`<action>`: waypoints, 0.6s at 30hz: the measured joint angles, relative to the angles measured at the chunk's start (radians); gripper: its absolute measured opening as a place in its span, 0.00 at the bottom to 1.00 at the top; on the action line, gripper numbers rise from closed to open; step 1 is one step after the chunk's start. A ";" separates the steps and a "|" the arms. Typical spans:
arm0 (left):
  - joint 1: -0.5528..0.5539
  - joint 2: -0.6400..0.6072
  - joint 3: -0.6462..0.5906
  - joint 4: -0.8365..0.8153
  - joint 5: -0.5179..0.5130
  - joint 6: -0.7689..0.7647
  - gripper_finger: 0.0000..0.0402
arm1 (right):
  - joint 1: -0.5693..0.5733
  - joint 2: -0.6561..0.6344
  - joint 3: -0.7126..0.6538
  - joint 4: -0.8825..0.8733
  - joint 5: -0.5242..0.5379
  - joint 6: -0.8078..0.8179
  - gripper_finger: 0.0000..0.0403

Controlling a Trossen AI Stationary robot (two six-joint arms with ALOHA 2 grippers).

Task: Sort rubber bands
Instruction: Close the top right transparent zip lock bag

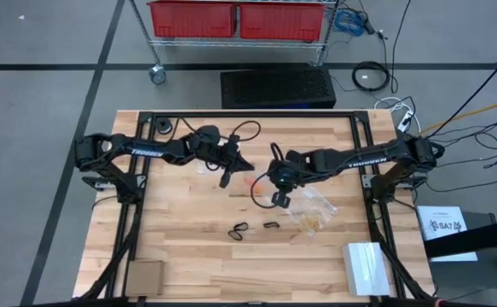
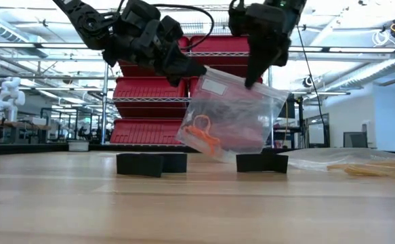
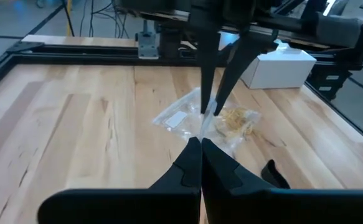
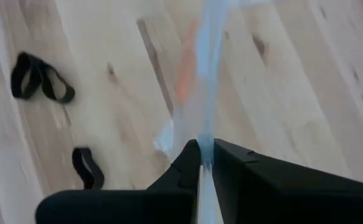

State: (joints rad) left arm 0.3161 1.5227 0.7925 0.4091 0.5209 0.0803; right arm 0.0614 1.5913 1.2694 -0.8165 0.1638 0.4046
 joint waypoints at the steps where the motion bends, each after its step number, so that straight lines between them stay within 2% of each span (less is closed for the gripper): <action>1: 0.002 0.000 0.000 0.000 0.000 0.000 0.00 | 0.004 0.000 0.000 -0.013 0.000 0.007 0.02; 9: 0.017 0.000 0.000 0.003 -0.009 -0.019 0.00 | 0.040 0.000 -0.003 -0.143 -0.013 0.076 0.02; 18: -0.013 0.000 -0.001 -0.007 0.028 -0.021 0.02 | 0.046 0.000 -0.003 -0.134 -0.006 0.068 0.02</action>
State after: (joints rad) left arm 0.3028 1.5223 0.7918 0.4023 0.5491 0.0589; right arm 0.1078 1.5917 1.2663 -0.9508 0.1577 0.4725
